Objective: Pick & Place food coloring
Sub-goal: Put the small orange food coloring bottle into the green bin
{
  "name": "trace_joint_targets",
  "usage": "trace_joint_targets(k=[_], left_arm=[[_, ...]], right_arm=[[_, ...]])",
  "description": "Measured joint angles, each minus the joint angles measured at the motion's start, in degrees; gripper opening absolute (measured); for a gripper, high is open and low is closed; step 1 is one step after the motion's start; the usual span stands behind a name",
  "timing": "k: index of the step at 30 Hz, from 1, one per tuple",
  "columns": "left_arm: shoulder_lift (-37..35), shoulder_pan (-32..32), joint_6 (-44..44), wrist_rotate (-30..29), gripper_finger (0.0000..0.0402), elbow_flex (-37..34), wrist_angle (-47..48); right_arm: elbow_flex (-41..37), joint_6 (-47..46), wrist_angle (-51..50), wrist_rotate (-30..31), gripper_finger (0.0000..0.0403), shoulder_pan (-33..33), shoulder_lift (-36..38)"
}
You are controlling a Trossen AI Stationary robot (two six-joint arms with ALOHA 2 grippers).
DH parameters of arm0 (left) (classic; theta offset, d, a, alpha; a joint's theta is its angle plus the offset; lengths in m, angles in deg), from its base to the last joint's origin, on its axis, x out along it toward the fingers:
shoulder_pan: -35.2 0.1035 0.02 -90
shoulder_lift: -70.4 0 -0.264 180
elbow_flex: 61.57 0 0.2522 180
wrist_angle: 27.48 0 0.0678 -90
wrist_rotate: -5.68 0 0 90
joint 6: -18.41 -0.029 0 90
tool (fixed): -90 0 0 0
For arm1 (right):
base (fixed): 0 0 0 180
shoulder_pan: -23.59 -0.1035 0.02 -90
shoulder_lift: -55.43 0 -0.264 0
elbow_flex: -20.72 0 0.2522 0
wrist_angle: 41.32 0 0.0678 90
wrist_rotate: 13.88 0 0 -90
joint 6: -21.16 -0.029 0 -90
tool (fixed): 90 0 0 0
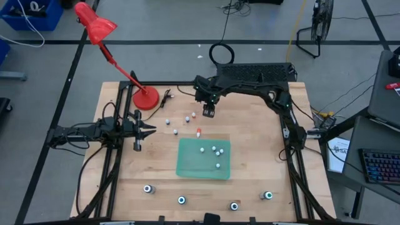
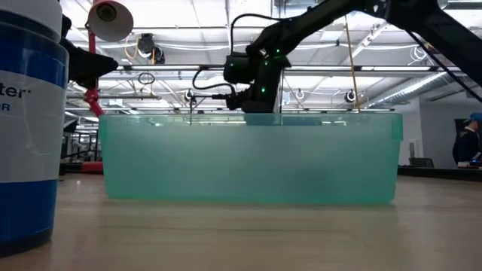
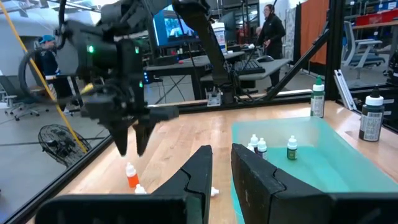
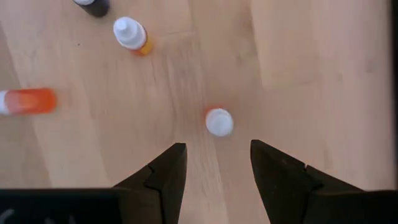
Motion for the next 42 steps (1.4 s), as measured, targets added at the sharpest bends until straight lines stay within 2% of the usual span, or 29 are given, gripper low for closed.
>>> trace_joint_targets(k=[9,18,27,42], left_arm=[[0.0,0.0,0.0,0.0,0.0067,0.0,0.0],[0.0,0.0,0.0,0.0,0.0067,0.0,0.0],[0.0,0.0,0.0,0.0,0.0067,0.0,0.0],[0.0,0.0,0.0,0.0,0.0067,0.0,0.0]], right_arm=[[0.0,0.0,2.0,-1.3,0.0168,0.1,-3.4],[0.0,0.4,2.7,-1.4,0.0167,0.7,-3.8],[0.0,0.4,3.0,-4.5,0.0165,1.2,-3.8],[0.0,0.4,4.6,-7.1,0.0139,1.5,-3.8]])
